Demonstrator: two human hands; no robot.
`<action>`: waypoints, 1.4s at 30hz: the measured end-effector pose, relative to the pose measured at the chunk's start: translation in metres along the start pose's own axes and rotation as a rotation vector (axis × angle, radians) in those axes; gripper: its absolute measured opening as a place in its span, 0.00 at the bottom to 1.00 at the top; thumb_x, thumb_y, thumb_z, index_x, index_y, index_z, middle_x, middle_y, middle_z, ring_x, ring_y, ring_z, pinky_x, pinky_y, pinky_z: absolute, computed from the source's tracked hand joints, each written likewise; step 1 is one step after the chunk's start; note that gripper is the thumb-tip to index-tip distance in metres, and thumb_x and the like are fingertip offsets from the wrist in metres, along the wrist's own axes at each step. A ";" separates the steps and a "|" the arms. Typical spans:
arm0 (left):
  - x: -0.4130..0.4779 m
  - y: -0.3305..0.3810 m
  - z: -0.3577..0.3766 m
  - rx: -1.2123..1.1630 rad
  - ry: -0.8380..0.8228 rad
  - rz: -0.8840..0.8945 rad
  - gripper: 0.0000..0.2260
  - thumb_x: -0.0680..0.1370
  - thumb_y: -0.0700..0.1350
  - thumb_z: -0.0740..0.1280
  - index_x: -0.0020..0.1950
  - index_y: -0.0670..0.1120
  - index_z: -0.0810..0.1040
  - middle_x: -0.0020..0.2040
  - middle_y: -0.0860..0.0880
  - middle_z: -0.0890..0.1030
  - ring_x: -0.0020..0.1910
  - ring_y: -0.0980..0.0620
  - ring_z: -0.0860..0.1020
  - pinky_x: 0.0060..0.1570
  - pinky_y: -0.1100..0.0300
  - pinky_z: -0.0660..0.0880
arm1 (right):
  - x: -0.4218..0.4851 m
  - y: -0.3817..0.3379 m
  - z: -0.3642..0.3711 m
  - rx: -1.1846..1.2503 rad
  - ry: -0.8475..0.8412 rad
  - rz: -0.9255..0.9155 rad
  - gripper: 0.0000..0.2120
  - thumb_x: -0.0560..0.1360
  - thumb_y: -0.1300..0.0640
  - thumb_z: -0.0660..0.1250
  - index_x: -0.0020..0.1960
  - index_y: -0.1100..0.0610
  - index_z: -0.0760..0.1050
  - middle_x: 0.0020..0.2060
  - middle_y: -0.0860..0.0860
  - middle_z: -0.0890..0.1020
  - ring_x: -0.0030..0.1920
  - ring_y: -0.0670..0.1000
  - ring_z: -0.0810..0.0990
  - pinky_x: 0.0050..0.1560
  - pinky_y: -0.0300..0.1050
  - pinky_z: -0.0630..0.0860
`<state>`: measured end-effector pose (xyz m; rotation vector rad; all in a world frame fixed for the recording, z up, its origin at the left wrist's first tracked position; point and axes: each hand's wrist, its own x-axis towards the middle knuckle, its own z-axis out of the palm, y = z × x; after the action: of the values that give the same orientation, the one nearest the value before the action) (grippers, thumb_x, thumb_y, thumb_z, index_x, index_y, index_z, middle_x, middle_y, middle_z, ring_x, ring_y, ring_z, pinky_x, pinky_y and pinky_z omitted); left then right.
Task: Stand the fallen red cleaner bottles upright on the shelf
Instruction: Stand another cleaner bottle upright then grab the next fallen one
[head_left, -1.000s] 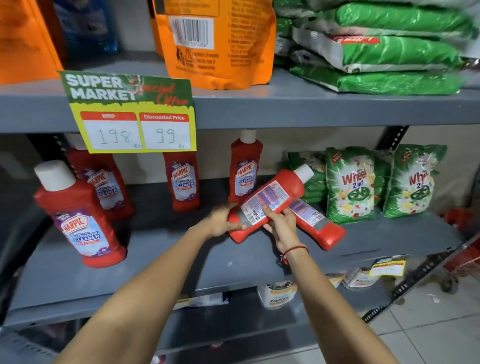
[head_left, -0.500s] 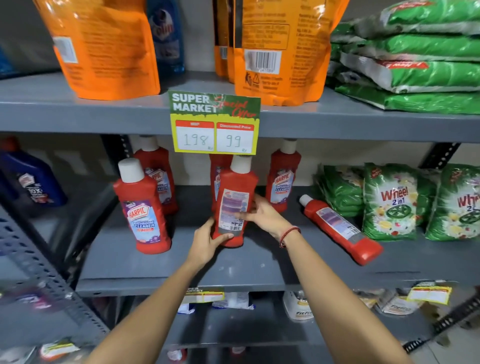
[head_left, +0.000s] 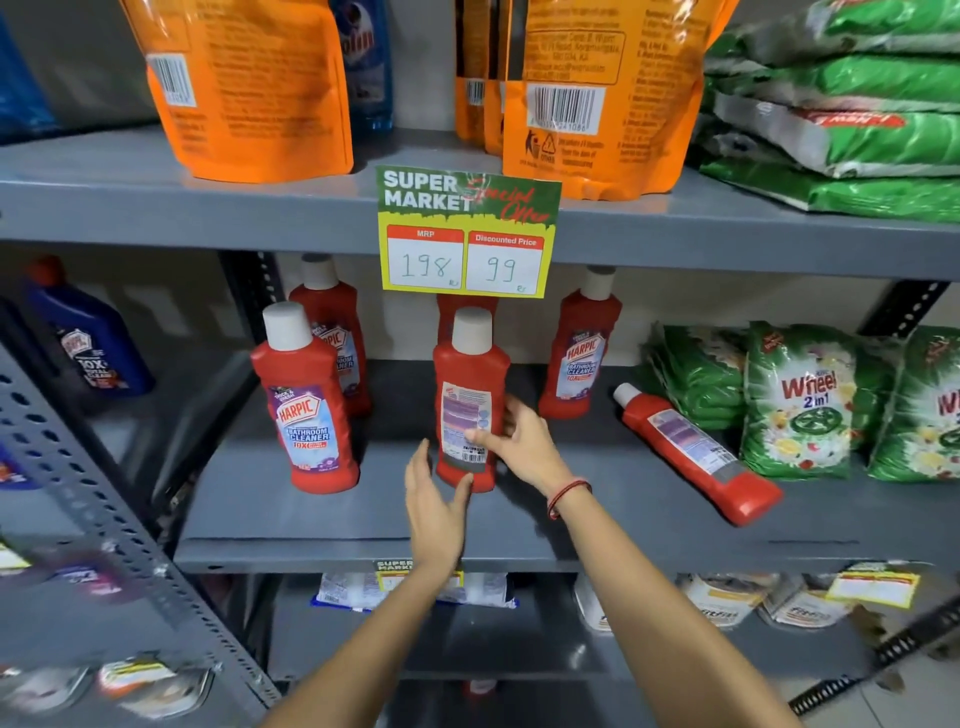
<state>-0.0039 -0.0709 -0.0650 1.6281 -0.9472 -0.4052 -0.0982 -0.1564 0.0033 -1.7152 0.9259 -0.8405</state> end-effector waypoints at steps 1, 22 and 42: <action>-0.007 0.002 0.005 -0.006 -0.027 0.021 0.31 0.72 0.43 0.71 0.72 0.43 0.61 0.70 0.43 0.68 0.69 0.47 0.67 0.70 0.51 0.64 | -0.003 0.001 0.005 -0.014 0.068 -0.011 0.21 0.68 0.59 0.74 0.58 0.56 0.72 0.55 0.55 0.82 0.52 0.49 0.82 0.59 0.51 0.78; 0.074 -0.002 -0.037 -0.033 -0.583 -0.012 0.25 0.67 0.40 0.75 0.62 0.40 0.72 0.58 0.44 0.80 0.53 0.54 0.80 0.56 0.61 0.77 | 0.000 0.009 0.007 -0.059 0.093 0.031 0.27 0.65 0.53 0.77 0.59 0.57 0.71 0.57 0.56 0.81 0.55 0.53 0.81 0.58 0.56 0.78; -0.025 0.048 0.073 0.077 -0.449 0.252 0.16 0.70 0.40 0.73 0.57 0.44 0.76 0.54 0.44 0.76 0.51 0.54 0.78 0.50 0.63 0.73 | -0.048 0.046 -0.166 -0.603 0.463 0.169 0.23 0.72 0.54 0.70 0.60 0.67 0.70 0.57 0.65 0.75 0.60 0.63 0.72 0.62 0.53 0.68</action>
<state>-0.0882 -0.1006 -0.0469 1.4880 -1.5033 -0.5776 -0.2727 -0.1954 0.0018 -1.9332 1.7513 -0.9203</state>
